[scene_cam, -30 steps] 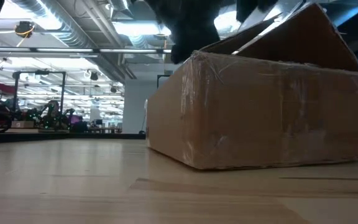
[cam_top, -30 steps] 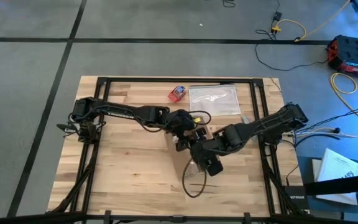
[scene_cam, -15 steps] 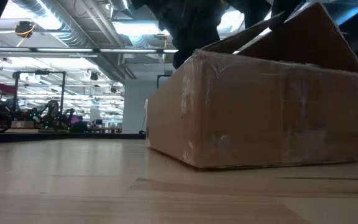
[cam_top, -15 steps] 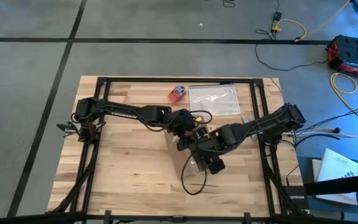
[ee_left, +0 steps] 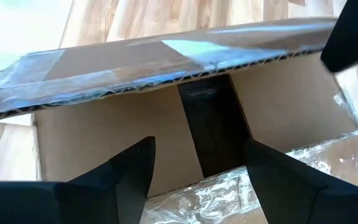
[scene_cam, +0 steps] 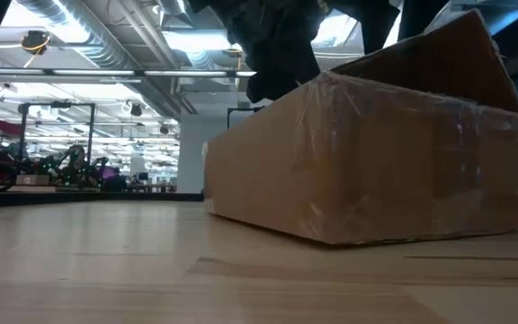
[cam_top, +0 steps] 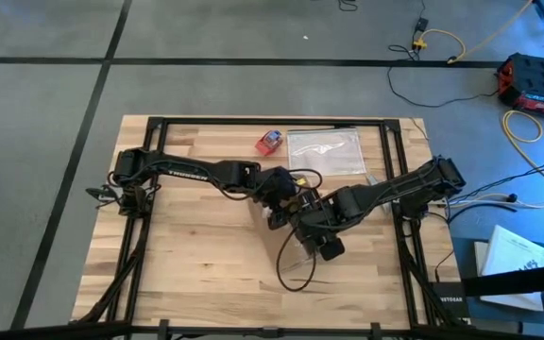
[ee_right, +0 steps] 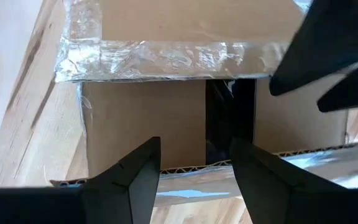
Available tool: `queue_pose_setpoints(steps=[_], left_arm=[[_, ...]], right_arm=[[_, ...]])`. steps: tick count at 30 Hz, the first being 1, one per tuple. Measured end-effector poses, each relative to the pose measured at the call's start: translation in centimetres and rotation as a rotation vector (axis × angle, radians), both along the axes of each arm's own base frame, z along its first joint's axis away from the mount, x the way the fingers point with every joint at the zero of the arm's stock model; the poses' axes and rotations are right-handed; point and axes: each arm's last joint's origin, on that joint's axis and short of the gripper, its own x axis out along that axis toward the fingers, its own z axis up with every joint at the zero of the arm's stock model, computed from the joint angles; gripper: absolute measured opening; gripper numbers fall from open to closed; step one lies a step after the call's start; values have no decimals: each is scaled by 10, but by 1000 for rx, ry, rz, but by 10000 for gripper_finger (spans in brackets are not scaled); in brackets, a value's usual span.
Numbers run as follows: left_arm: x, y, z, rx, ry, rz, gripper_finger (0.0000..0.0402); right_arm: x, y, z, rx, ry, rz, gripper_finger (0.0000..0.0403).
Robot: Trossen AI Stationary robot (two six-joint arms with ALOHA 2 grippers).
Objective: Unpack boxes
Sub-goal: Open the box using the silver cutter
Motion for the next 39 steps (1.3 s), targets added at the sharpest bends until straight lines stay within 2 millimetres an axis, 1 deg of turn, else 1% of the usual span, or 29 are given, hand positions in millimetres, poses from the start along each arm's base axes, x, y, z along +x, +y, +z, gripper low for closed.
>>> queue_pose_setpoints(steps=[4,6,14,17,21,24,27,33,39], left_arm=[[-1,-1,0,-26,13,-1,234],[-1,-1,3,-40,24,8,234],[-1,-2,35,-32,41,-11,234],[-1,-2,43,-25,25,-20,234],[-2,-2,43,-26,41,-17,234],[-1,-2,44,6,37,-1,234],[0,1,43,47,32,49,234],[1,15,33,12,76,220,234],[3,18,35,-12,36,264,234]], right_arm=[[-3,-1,3,-15,-1,-5,181],[-5,-2,4,-25,3,-7,181],[-9,-4,7,-42,19,-25,181],[-10,-5,7,-54,22,-32,181],[-11,-6,7,-65,27,-36,181],[-11,-6,7,-64,26,-36,181],[-11,-5,7,-64,25,-36,181],[-10,-5,10,-57,8,-37,181],[-7,-4,24,-40,-38,-38,181]])
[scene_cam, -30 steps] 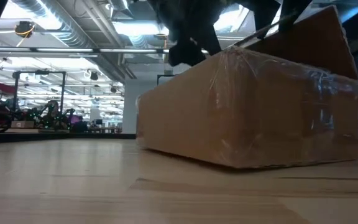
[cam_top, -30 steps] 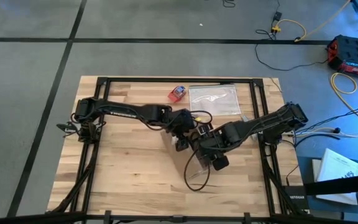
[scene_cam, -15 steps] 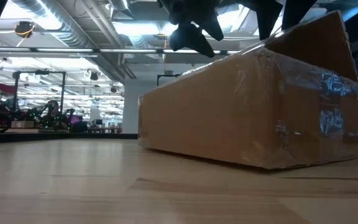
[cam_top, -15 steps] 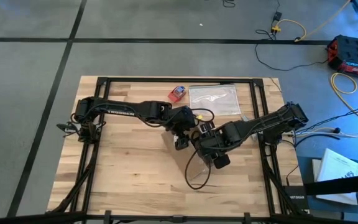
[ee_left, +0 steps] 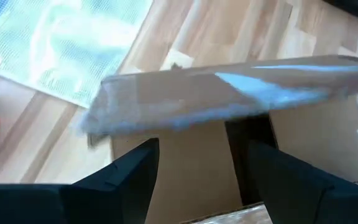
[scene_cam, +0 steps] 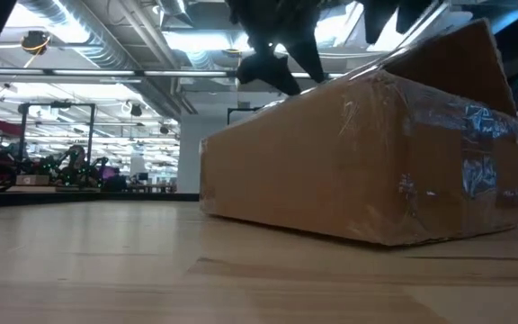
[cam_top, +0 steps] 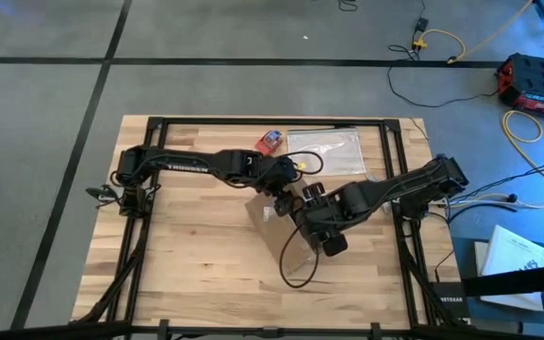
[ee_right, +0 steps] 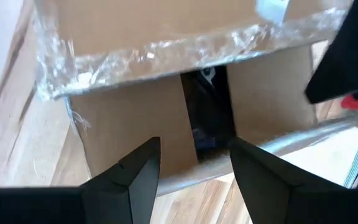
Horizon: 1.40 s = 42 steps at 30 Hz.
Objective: Unpack boxes
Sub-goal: Open the box using the silver cutter
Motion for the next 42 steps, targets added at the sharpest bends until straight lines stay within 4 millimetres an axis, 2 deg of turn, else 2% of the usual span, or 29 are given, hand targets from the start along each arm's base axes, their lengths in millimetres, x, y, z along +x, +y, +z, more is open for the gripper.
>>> queue_pose_setpoints(steps=[7,14,18,26,33,42], left_arm=[[4,-8,-17,-38,59,33,234],[8,-11,-31,-39,109,32,234],[9,-12,-32,-38,116,30,234],[7,-16,-33,-44,132,22,234],[3,-19,-33,-102,167,15,234],[0,-31,-29,-116,167,-23,234]], right_arm=[[1,1,9,10,-32,2,181],[5,5,9,92,-31,99,181],[10,7,6,105,-48,148,181],[20,11,-15,69,52,204,181],[14,6,-17,-41,103,185,181],[10,4,-16,-60,140,183,181]])
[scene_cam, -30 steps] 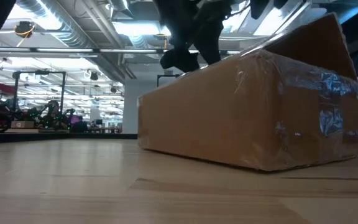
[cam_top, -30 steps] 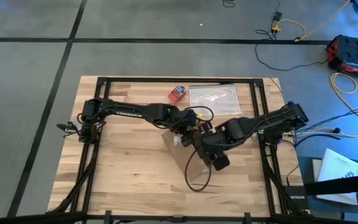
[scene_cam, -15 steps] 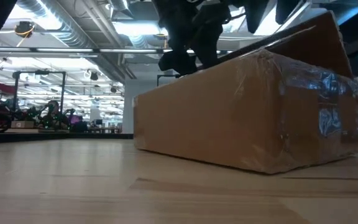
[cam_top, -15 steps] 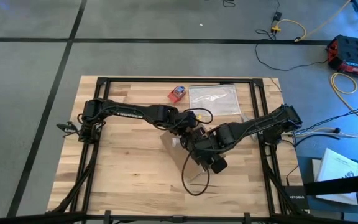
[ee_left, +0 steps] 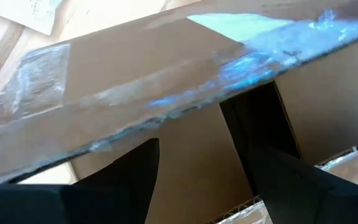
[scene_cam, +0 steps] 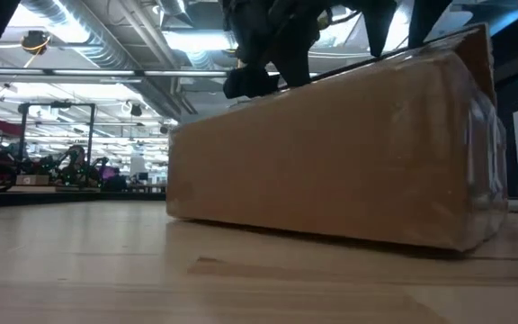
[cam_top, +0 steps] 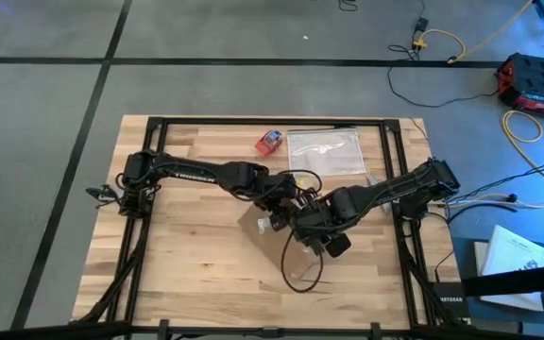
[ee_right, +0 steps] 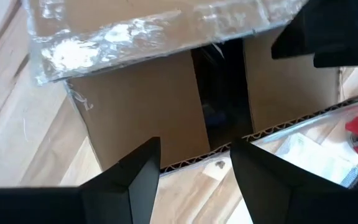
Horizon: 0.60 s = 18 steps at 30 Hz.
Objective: Unpack boxes
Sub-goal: Open the box using the silver cutter
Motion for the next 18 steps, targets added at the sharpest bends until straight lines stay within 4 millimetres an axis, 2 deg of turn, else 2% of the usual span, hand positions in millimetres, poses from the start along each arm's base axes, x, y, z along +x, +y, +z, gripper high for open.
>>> queue_pose_setpoints(steps=[12,18], left_arm=[[-4,-22,5,-27,-6,-39,234],[-13,-30,19,-50,-7,-61,234]], right_arm=[[-1,-2,2,-51,-21,-5,181],[-1,-6,3,-128,-39,-17,181]])
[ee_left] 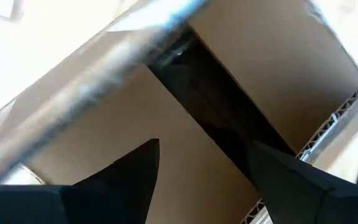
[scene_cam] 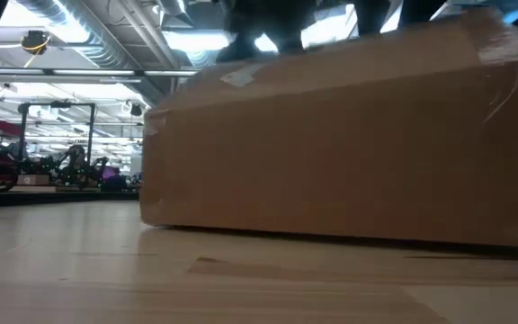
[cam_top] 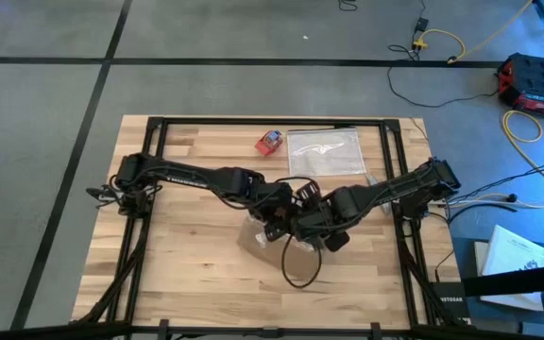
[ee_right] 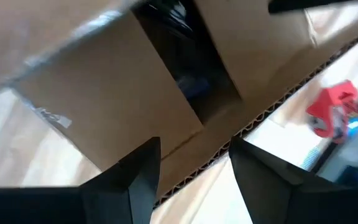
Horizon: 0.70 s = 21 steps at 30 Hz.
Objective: Unpack boxes
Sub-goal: Open the box using the silver cutter
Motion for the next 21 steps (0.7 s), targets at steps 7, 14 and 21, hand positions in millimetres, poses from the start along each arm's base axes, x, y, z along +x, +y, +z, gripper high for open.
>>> queue_pose_setpoints(steps=[7,14,21], left_arm=[[-5,-9,16,-54,20,-48,234],[-9,-15,15,-117,66,-75,234],[-13,-25,14,-104,85,-120,234]], right_arm=[[2,-5,1,-59,-32,-12,181],[-3,-5,7,-25,-39,-3,181],[-12,-8,21,-13,-74,25,181]])
